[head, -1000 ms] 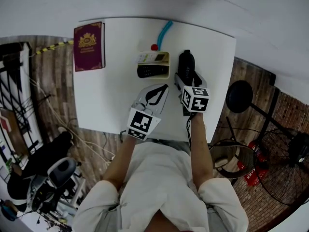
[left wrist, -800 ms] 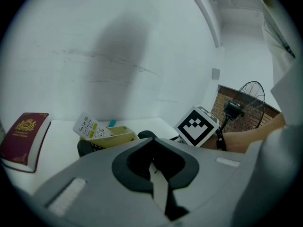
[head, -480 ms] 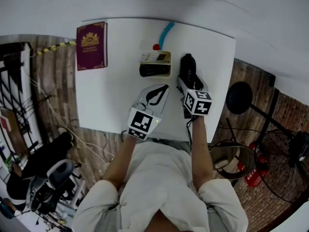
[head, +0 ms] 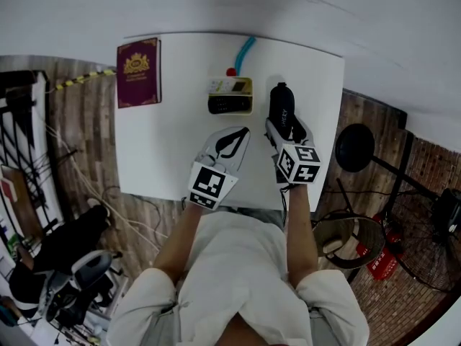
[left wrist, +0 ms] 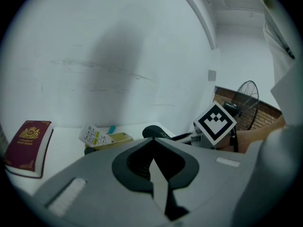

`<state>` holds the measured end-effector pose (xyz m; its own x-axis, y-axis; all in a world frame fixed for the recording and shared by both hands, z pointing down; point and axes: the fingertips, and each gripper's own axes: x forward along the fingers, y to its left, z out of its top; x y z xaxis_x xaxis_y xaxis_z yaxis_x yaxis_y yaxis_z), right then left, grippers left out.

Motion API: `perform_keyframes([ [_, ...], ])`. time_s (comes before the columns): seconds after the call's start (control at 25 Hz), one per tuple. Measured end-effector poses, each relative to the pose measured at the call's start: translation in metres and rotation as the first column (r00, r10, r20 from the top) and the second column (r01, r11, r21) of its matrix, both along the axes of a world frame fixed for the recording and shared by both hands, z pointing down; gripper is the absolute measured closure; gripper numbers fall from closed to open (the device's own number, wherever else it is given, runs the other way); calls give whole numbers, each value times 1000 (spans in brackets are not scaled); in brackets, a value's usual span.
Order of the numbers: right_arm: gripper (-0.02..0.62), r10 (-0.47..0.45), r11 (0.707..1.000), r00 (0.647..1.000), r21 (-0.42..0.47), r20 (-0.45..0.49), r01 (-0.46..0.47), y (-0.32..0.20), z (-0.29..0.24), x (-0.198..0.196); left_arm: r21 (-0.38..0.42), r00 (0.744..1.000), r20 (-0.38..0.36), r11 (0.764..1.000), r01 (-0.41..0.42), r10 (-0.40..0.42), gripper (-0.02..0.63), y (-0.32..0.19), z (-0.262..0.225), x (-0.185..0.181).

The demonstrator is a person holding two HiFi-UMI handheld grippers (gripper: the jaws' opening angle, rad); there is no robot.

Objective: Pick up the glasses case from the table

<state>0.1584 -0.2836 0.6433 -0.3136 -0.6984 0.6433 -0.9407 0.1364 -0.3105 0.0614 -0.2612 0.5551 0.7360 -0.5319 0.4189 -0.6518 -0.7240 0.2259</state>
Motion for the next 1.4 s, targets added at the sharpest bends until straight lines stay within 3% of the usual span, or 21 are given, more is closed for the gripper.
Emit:
perform_keyframes([
  [0.28, 278, 2, 991, 1000, 131, 24, -5, 9, -55, -5, 42, 1000, -6, 999, -5, 6, 591, 5, -19, -8],
  [0.68, 281, -8, 953, 1000, 302, 6, 6, 31, -129, -16, 120, 999, -40, 993, -10, 15, 591, 15, -56, -25],
  [1.4, 285, -2, 903, 1000, 430, 16, -5, 106, -185, -46, 211, 993, -95, 976, -44, 65, 591, 65, -108, -57],
])
